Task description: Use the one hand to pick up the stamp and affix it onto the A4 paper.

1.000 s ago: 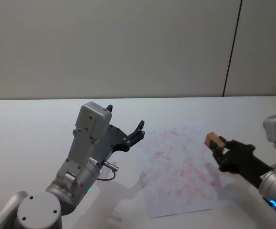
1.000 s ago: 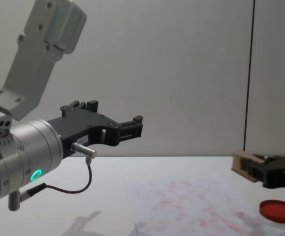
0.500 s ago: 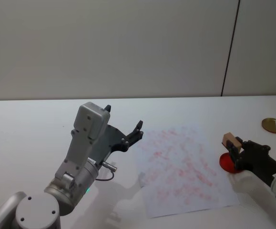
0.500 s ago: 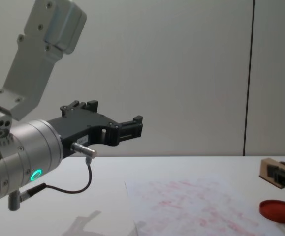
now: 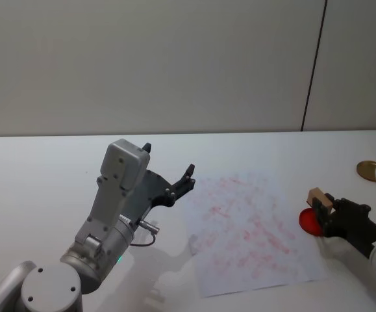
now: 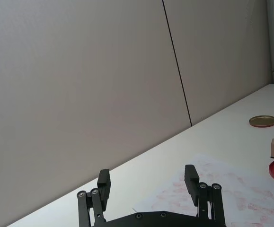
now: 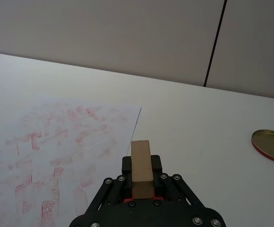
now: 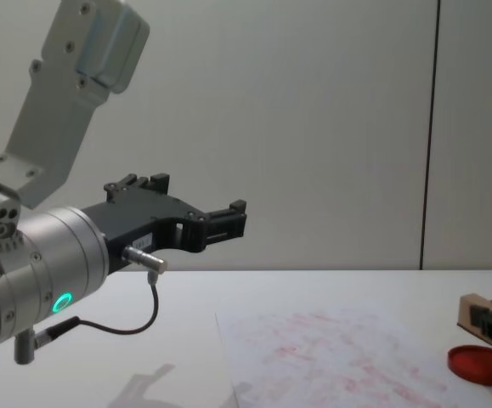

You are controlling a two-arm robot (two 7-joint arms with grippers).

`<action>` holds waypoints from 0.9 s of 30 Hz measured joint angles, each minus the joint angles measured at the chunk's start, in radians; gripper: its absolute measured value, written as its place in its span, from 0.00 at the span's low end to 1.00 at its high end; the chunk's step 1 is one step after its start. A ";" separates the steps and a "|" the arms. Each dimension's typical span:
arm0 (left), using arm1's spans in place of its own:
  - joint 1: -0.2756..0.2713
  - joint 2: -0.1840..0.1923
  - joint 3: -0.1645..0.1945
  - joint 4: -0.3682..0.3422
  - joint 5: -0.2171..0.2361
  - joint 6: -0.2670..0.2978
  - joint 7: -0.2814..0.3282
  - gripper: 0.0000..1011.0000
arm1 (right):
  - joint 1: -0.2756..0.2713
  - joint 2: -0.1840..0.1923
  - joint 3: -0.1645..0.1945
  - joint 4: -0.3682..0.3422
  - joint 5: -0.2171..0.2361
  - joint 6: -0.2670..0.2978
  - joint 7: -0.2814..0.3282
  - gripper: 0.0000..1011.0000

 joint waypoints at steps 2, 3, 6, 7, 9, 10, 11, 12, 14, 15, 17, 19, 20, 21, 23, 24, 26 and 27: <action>0.000 0.000 0.000 0.000 0.000 0.000 0.000 0.98 | 0.002 -0.001 -0.001 0.005 -0.001 0.000 0.000 0.22; 0.000 0.000 0.000 0.000 0.000 0.000 0.000 0.98 | 0.003 -0.002 -0.002 0.011 -0.002 0.001 0.000 0.22; 0.000 0.000 0.000 0.000 0.000 0.000 0.000 0.98 | 0.005 -0.004 -0.003 0.018 -0.003 0.003 0.001 0.22; 0.000 0.000 0.000 0.000 0.000 0.000 0.000 0.98 | 0.007 -0.005 -0.003 0.022 -0.003 0.005 0.001 0.22; 0.000 0.000 0.000 0.000 0.000 0.000 0.000 0.98 | 0.009 -0.006 -0.004 0.028 -0.005 0.008 0.003 0.22; 0.000 0.000 0.000 0.000 0.000 0.000 0.000 0.98 | 0.009 -0.006 -0.004 0.030 -0.005 0.009 0.004 0.22; 0.000 0.000 0.000 0.000 0.000 0.000 0.000 0.98 | 0.010 -0.007 -0.005 0.031 -0.005 0.010 0.004 0.22; 0.000 0.000 0.000 0.000 0.000 0.000 0.000 0.98 | 0.011 -0.007 -0.005 0.034 -0.006 0.011 0.005 0.22; 0.000 0.000 0.000 0.000 0.000 0.000 0.000 0.98 | 0.012 -0.008 -0.005 0.038 -0.006 0.015 0.007 0.22; 0.000 0.000 0.000 0.000 0.000 0.000 0.000 0.98 | 0.013 -0.008 -0.006 0.040 -0.007 0.016 0.007 0.22; 0.000 0.000 0.000 0.000 0.000 0.000 0.000 0.98 | 0.015 -0.009 -0.006 0.045 -0.008 0.019 0.008 0.22; 0.000 0.000 0.000 0.000 0.000 0.000 0.000 0.98 | 0.016 -0.009 -0.006 0.047 -0.009 0.021 0.008 0.22; 0.000 0.000 0.000 0.000 0.000 0.000 0.000 0.98 | 0.017 -0.009 -0.006 0.050 -0.010 0.023 0.009 0.22; 0.000 0.000 0.000 0.000 0.000 0.000 0.000 0.98 | 0.018 -0.010 -0.006 0.050 -0.011 0.024 0.009 0.22; 0.000 0.000 0.000 0.000 0.000 0.000 0.000 0.98 | 0.019 -0.010 -0.007 0.053 -0.013 0.027 0.009 0.23; 0.000 0.000 0.000 0.000 0.000 0.000 0.000 0.98 | 0.019 -0.010 -0.007 0.055 -0.013 0.028 0.009 0.24; 0.000 0.000 0.000 0.000 0.000 0.000 0.000 0.98 | 0.020 -0.011 -0.007 0.057 -0.014 0.030 0.009 0.30; 0.000 0.000 0.000 0.000 0.000 0.000 0.000 0.98 | 0.021 -0.011 -0.007 0.058 -0.016 0.032 0.009 0.33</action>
